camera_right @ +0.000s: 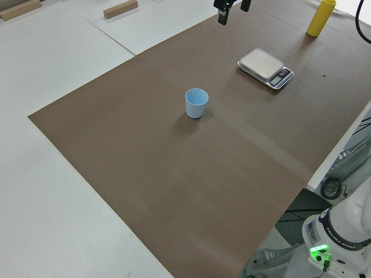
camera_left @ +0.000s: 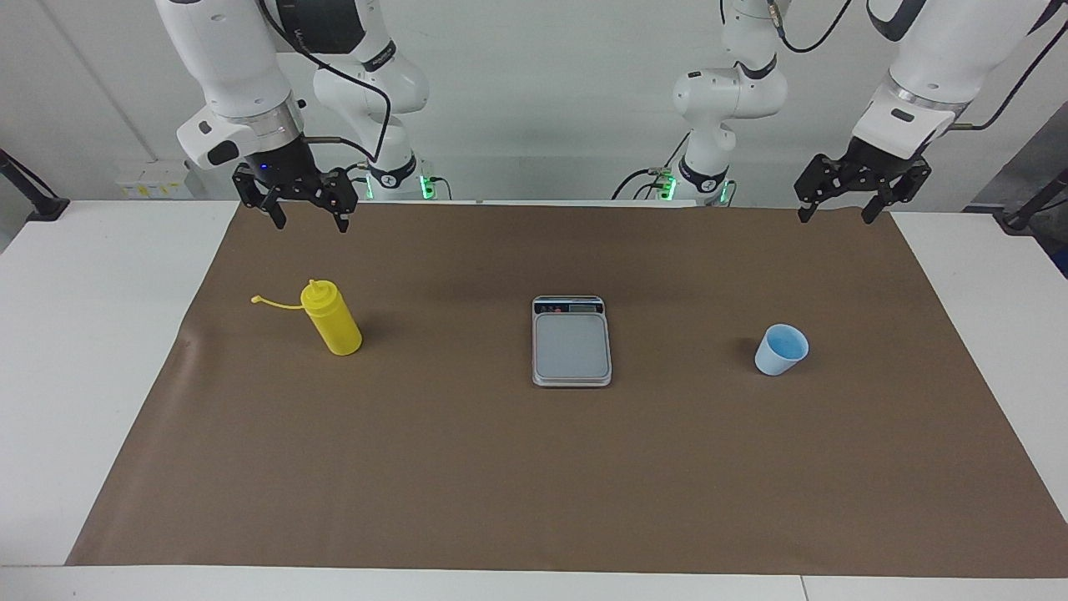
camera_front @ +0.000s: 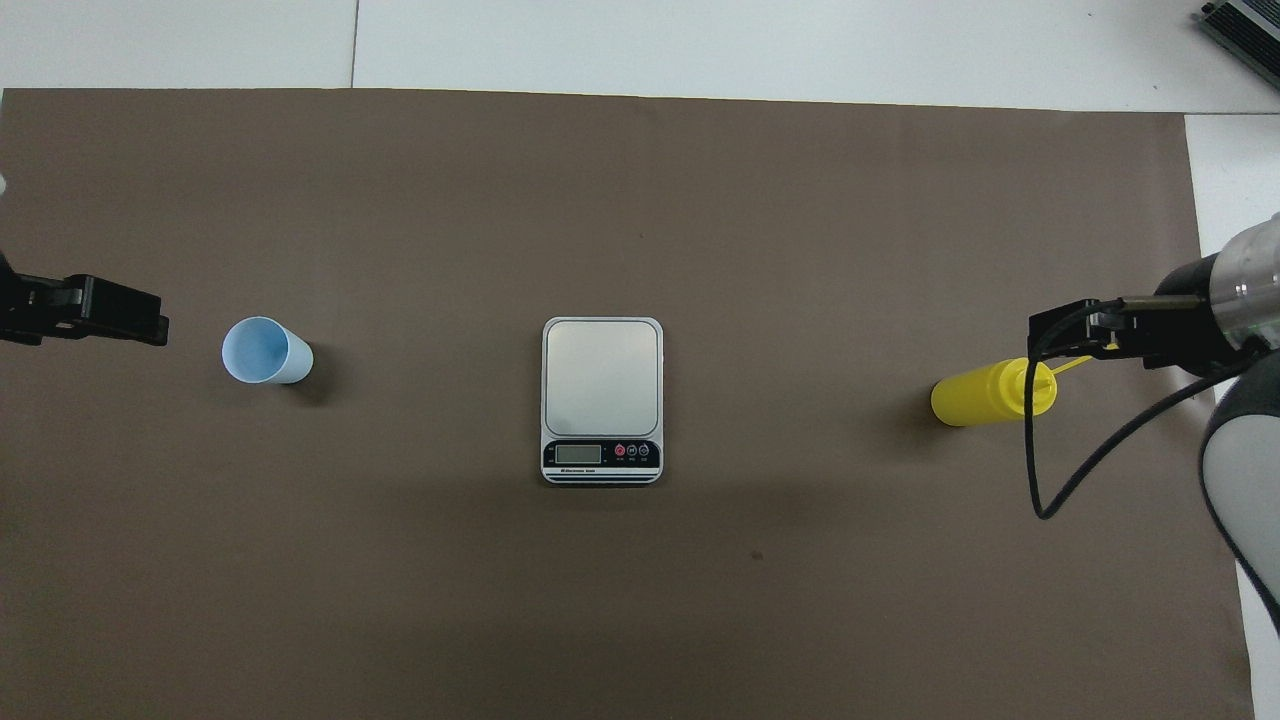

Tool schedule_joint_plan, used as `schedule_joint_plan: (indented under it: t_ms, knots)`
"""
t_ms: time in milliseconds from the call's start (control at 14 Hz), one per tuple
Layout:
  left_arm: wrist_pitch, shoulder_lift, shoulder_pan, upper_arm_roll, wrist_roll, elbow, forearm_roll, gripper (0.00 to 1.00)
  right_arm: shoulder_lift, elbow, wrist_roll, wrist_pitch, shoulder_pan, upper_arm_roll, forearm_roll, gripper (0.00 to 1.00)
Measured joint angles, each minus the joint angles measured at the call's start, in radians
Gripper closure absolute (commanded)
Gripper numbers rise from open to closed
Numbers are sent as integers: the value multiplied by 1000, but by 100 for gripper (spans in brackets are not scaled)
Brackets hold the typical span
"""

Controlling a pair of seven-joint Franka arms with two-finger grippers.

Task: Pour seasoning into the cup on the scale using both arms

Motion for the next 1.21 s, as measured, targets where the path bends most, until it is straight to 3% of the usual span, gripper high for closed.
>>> schedule_joint_plan:
  t_ms: [500, 857, 1214]
  knots:
    - [44, -2, 62, 3, 0, -46, -1, 0, 0, 0, 0, 0, 0, 0, 0, 0]
    - [241, 14, 103, 4, 0, -216, -3, 0, 0, 0, 0, 0, 0, 0, 0, 0]
    - [449, 99, 108, 5, -4, -344, -5, 0, 0, 0, 0, 0, 0, 0, 0, 0]
